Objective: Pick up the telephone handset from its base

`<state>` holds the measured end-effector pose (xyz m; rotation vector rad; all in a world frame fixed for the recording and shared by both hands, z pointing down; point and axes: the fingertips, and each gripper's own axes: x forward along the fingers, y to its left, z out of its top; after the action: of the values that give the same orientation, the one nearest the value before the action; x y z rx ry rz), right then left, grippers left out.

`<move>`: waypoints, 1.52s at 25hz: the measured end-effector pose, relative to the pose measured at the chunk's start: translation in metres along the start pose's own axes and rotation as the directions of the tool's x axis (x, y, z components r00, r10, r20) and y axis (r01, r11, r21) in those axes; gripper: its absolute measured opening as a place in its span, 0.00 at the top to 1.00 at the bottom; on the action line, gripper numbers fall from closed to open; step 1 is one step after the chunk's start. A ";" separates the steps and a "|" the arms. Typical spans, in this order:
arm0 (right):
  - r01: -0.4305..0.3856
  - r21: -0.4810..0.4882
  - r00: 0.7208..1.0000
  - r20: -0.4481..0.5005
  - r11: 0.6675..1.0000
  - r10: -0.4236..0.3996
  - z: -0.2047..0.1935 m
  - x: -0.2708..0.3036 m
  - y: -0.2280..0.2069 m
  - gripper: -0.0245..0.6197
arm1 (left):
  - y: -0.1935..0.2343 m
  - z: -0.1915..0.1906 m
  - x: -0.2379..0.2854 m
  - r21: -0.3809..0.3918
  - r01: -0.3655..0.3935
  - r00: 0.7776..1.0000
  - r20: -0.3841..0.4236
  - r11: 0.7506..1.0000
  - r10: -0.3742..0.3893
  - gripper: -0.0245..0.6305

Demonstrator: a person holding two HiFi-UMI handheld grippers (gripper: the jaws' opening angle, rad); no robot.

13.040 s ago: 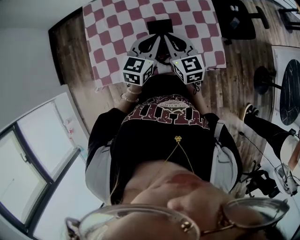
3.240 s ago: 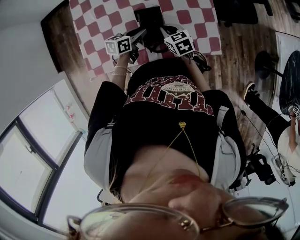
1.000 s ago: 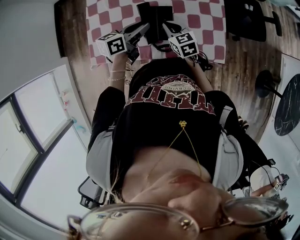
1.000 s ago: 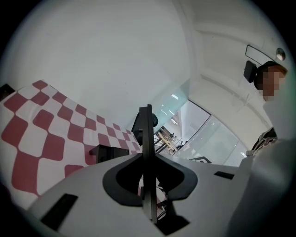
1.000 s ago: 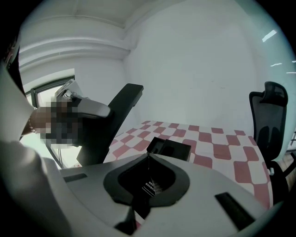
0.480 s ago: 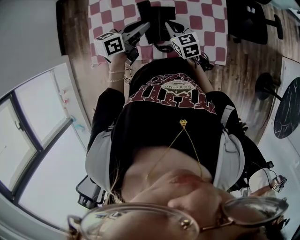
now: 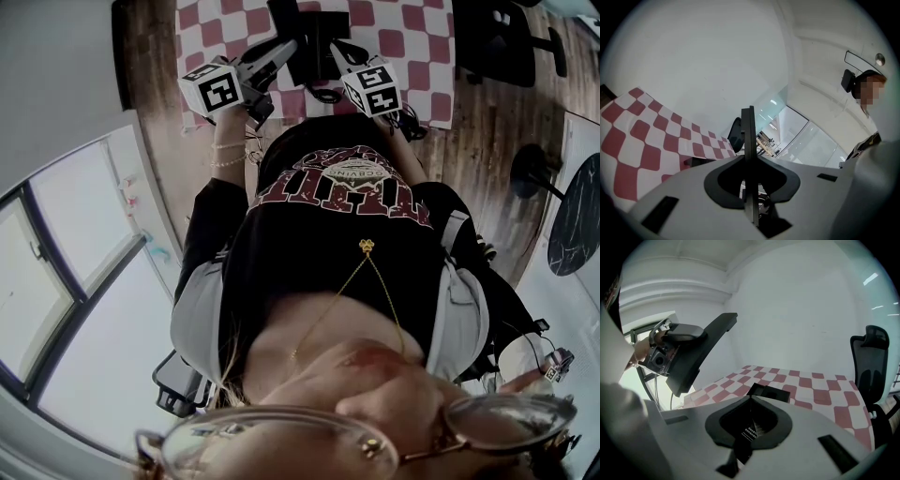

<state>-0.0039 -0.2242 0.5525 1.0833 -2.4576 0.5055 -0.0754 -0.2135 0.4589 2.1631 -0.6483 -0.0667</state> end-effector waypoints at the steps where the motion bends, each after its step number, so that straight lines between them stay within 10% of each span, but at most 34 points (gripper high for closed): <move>1: 0.001 -0.001 1.000 0.000 1.000 -0.001 0.000 0.000 0.000 0.93 | -0.001 0.002 -0.001 0.002 0.001 1.000 0.003 1.000 -0.001 0.84; 38: 0.001 0.018 1.000 0.003 1.000 -0.001 0.005 0.001 -0.002 0.93 | -0.011 0.000 -0.006 -0.047 0.057 0.997 0.055 0.997 -0.055 0.84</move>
<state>-0.0043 -0.2287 0.5491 1.0929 -2.4594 0.5271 -0.0759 -0.2055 0.4496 2.1393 -0.6103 -0.1692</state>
